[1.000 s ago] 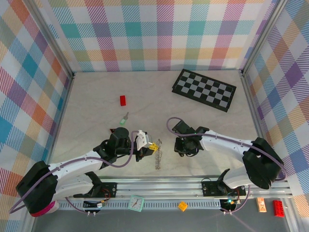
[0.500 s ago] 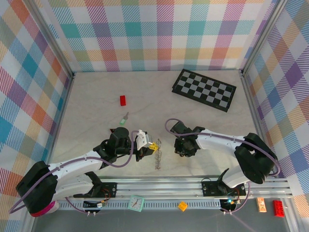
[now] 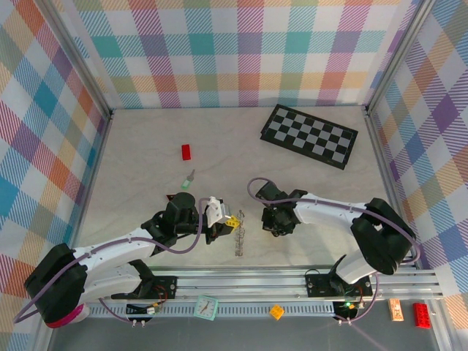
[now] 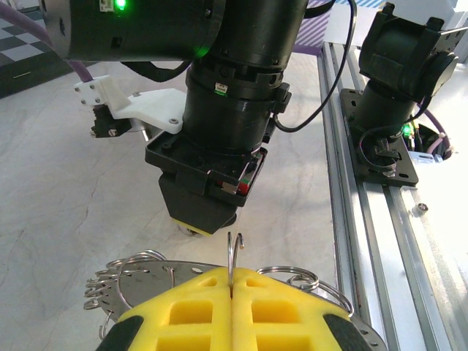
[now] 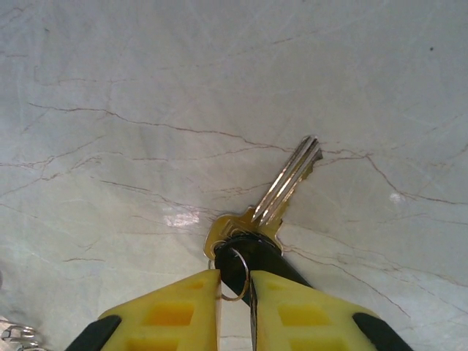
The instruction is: Put the keys on the keyring
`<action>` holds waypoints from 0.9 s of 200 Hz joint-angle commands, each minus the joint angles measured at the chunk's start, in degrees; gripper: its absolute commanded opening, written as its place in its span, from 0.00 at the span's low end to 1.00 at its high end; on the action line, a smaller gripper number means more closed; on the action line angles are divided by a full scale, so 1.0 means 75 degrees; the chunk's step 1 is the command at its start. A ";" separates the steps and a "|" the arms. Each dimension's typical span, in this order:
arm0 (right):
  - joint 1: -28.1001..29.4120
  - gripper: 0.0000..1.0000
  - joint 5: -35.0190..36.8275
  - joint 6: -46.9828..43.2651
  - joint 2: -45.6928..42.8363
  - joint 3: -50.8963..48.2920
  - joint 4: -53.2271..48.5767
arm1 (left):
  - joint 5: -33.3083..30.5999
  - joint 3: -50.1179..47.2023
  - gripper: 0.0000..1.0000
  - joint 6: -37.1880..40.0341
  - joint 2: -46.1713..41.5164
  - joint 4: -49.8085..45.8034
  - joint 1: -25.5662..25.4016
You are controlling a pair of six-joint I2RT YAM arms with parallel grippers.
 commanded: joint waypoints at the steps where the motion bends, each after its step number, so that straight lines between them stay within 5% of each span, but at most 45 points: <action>1: -0.0036 0.18 0.0062 -0.0011 0.0132 0.0215 -0.0122 | 0.0025 0.0214 0.00 0.0116 0.0033 0.0046 -0.0068; 53: -0.0036 0.17 0.0169 -0.0010 0.0230 0.0331 -0.0182 | 0.0025 0.0218 0.00 0.0125 0.0036 0.0028 -0.0063; 124: -0.0036 0.02 0.0328 -0.0187 0.0274 0.0460 -0.0360 | 0.0025 0.0226 0.00 0.0125 0.0009 0.0005 -0.0071; 180: -0.0036 0.13 0.0251 -0.0462 0.0506 0.0683 -0.0430 | 0.0014 0.0225 0.00 0.0137 0.0004 -0.0007 -0.0073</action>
